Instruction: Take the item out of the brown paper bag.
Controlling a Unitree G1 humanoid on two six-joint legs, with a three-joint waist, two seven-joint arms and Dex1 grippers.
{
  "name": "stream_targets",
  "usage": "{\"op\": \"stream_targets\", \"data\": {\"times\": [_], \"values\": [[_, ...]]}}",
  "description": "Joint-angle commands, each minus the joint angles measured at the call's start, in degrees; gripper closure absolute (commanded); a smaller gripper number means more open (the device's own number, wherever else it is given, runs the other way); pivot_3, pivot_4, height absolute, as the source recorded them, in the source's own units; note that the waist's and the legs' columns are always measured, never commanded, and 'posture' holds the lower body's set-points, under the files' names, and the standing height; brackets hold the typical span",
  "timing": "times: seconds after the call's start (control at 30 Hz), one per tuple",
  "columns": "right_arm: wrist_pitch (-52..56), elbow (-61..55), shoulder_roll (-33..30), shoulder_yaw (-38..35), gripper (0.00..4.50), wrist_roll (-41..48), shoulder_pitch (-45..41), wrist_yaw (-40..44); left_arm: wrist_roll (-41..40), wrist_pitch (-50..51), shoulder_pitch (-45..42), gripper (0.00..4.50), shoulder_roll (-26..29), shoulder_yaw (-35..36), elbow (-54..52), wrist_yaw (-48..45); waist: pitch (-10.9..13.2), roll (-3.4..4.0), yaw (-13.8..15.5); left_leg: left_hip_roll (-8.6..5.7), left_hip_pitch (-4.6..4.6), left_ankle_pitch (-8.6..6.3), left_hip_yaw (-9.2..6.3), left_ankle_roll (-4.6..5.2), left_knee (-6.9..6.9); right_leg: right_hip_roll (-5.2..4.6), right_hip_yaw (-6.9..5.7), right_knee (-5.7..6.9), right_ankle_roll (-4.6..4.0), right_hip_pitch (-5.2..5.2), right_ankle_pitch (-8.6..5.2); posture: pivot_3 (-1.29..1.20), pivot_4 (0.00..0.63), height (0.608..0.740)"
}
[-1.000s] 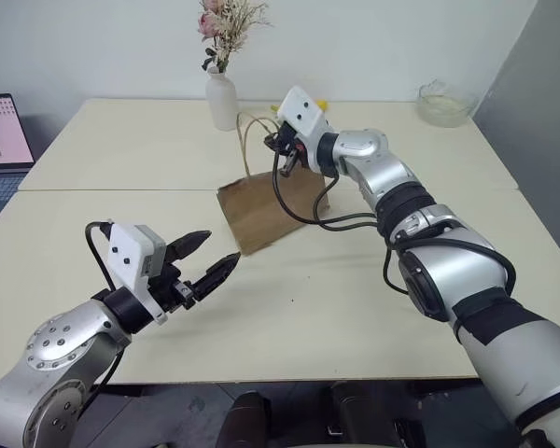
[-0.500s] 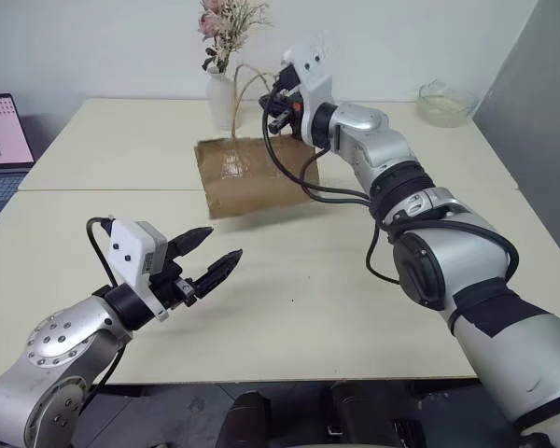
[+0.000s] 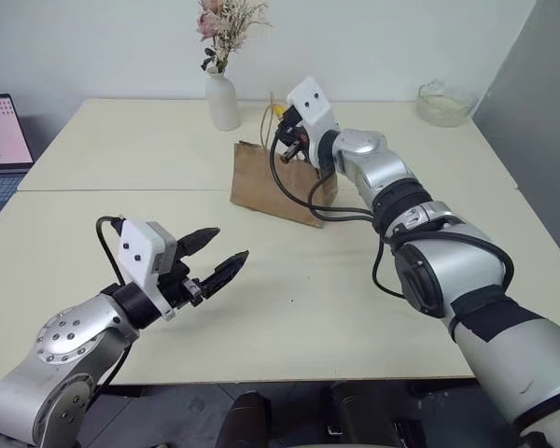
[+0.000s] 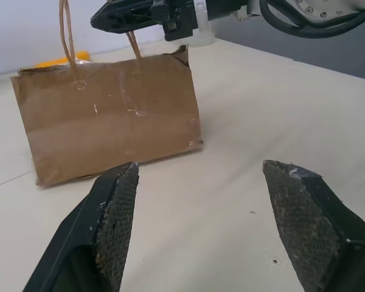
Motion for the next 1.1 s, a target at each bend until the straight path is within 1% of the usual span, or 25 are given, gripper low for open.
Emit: {"op": "stream_targets", "data": {"times": [0.03,0.43,0.6,0.87,1.1], "values": [[-2.18,-1.03,-0.91,0.34,4.44,-1.06,-1.16,-0.85,0.06,-1.17,-0.67,1.09,-0.43,-0.07,-1.26,0.16,0.0,0.0,0.0,0.0,0.0,0.0,0.0,0.0,0.0,0.0,0.0,0.0,0.0,0.0,0.0,0.0,0.15,0.74],[-5.48,0.41,-2.16,2.95,4.44,-5.65,-1.82,-3.11,0.21,-1.1,-1.21,1.09,-1.28,-1.07,-1.5,0.36,0.0,0.0,0.0,0.0,0.0,0.0,0.0,0.0,0.0,0.0,0.01,-0.01,0.0,0.0,0.0,0.0,0.15,0.74],[-7.04,0.53,-2.41,3.57,4.44,-6.89,-1.85,-2.23,0.23,-1.02,-1.16,1.09,-1.51,-1.28,-1.77,0.45,0.0,0.0,0.0,-0.01,0.0,0.0,0.0,0.0,0.0,0.0,0.01,0.0,0.0,0.0,0.0,0.0,0.15,0.74],[-12.85,0.32,-2.88,5.02,4.44,-8.76,-2.3,-0.63,-0.01,-0.75,-1.14,1.09,-1.88,-1.73,-2.48,0.83,0.0,0.0,0.0,-0.01,0.0,0.0,0.0,0.0,0.0,0.0,0.01,0.0,0.0,0.0,0.0,0.0,0.15,0.74],[-13.16,0.58,-3.43,4.94,4.44,-8.76,-2.22,1.05,-0.37,-0.69,-0.73,1.09,-1.84,-1.63,-2.94,0.88,0.0,0.0,0.01,0.0,0.0,0.0,0.0,0.0,0.0,0.0,0.01,0.0,0.0,0.0,0.0,0.0,0.15,0.74]]}}
